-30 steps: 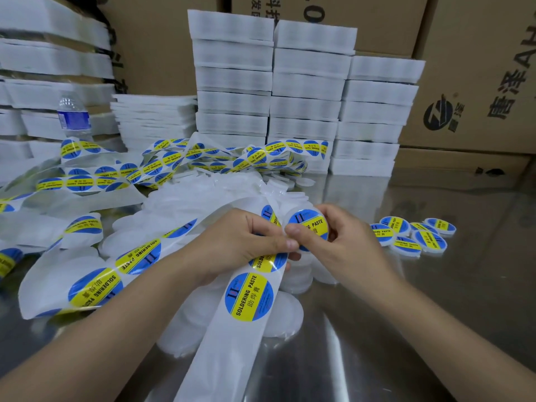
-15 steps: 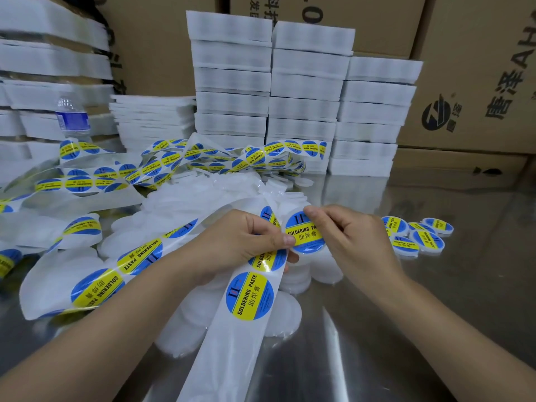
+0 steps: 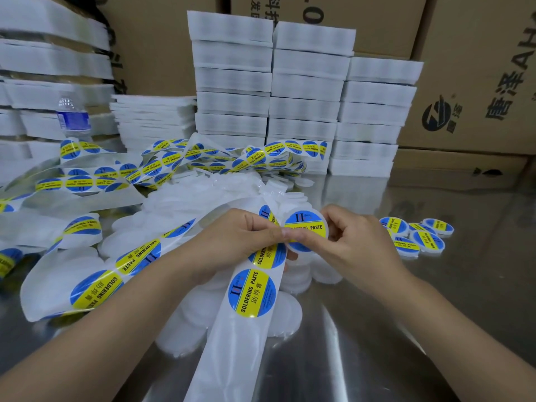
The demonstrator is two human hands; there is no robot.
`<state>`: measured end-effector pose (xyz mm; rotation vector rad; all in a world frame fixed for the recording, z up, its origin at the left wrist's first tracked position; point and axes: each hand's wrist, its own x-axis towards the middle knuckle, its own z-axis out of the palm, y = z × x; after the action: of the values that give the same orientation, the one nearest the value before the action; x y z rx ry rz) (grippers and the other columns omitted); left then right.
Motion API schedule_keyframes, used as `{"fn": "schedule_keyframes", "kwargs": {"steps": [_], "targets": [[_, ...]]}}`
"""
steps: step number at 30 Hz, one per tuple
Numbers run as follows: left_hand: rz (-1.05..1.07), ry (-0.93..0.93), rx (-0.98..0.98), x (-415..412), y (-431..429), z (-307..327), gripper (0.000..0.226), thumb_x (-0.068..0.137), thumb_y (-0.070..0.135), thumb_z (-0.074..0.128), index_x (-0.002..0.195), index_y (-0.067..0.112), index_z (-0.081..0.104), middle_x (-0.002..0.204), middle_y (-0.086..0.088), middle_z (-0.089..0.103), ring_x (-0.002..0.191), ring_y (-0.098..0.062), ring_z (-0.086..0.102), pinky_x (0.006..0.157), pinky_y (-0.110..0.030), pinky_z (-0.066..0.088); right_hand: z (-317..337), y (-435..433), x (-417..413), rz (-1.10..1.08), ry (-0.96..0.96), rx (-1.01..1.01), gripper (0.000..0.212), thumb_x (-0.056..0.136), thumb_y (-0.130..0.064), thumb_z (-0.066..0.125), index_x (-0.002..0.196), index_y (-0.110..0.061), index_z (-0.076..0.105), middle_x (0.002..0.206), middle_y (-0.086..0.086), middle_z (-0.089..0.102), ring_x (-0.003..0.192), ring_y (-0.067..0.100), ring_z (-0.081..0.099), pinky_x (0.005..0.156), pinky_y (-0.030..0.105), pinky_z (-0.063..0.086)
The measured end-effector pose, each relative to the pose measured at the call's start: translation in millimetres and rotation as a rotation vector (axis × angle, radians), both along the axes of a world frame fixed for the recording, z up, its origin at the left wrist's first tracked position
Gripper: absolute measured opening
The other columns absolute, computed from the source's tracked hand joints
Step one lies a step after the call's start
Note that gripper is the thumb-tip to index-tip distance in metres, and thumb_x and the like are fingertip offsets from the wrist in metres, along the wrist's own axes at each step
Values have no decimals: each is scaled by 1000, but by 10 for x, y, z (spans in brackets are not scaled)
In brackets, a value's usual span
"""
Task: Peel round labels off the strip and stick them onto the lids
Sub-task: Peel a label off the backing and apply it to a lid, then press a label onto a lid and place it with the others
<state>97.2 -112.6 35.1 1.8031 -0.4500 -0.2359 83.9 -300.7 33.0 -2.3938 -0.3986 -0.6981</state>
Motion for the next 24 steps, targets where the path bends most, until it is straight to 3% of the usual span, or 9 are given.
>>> {"fn": "schedule_keyframes", "kwargs": {"steps": [5, 9, 14, 16, 18, 20, 22, 24], "targets": [[12, 13, -20, -16, 1, 6, 27, 90, 33, 57, 82, 19, 78, 84, -1, 77, 78, -10, 72, 68, -12, 52, -9, 9, 1, -16, 15, -21, 73, 55, -82, 41, 65, -11, 53, 49, -2, 44, 51, 15, 40, 52, 38, 37], [15, 30, -29, -5, -8, 3, 32, 89, 38, 54, 82, 19, 79, 87, -2, 76, 84, -14, 72, 76, -15, 54, 14, 5, 11, -35, -9, -48, 68, 63, -76, 31, 60, -10, 48, 49, 0, 41, 55, 23, 40, 54, 40, 35], [18, 39, -29, 10, -9, -6, 31, 91, 35, 55, 85, 17, 79, 87, -4, 76, 85, -16, 72, 79, -17, 55, 0, -6, 18, -42, -56, -71, 49, 88, -53, 41, 53, -21, 36, 45, -1, 33, 56, 26, 40, 55, 40, 32], [29, 41, -37, 15, -15, -7, 30, 92, 34, 55, 84, 16, 79, 86, -4, 76, 84, -16, 73, 76, -16, 55, -12, -3, 19, -25, -60, -46, 49, 88, -56, 35, 54, -21, 36, 47, 2, 39, 59, 29, 45, 57, 41, 36], [49, 31, -36, 19, -13, -5, 31, 93, 34, 54, 83, 17, 79, 85, -4, 76, 85, -16, 72, 74, -15, 54, -14, 0, 20, 14, -19, 49, 53, 76, -69, 27, 64, -23, 49, 53, 2, 51, 61, 24, 52, 60, 41, 42], [65, 18, -27, 31, -5, -11, 32, 93, 35, 54, 85, 16, 78, 86, -3, 76, 86, -17, 72, 76, -16, 54, -15, 10, 21, 52, 59, 119, 61, 64, -78, 31, 90, -31, 59, 59, -10, 56, 61, 8, 55, 60, 35, 42], [81, 17, -19, 37, 1, -16, 31, 91, 38, 56, 83, 18, 78, 84, -3, 76, 84, -18, 73, 80, -21, 55, -44, 13, 25, 83, 96, 83, 66, 57, -80, 44, 109, -41, 52, 63, -23, 53, 63, 0, 51, 59, 24, 37], [99, 6, -2, 42, 2, -20, 29, 89, 40, 56, 81, 23, 79, 83, -2, 76, 81, -16, 72, 80, -23, 55, -71, 17, 31, 121, 87, 10, 60, 60, -72, 61, 111, -45, 47, 71, -29, 55, 66, -4, 50, 61, 21, 37]]}}
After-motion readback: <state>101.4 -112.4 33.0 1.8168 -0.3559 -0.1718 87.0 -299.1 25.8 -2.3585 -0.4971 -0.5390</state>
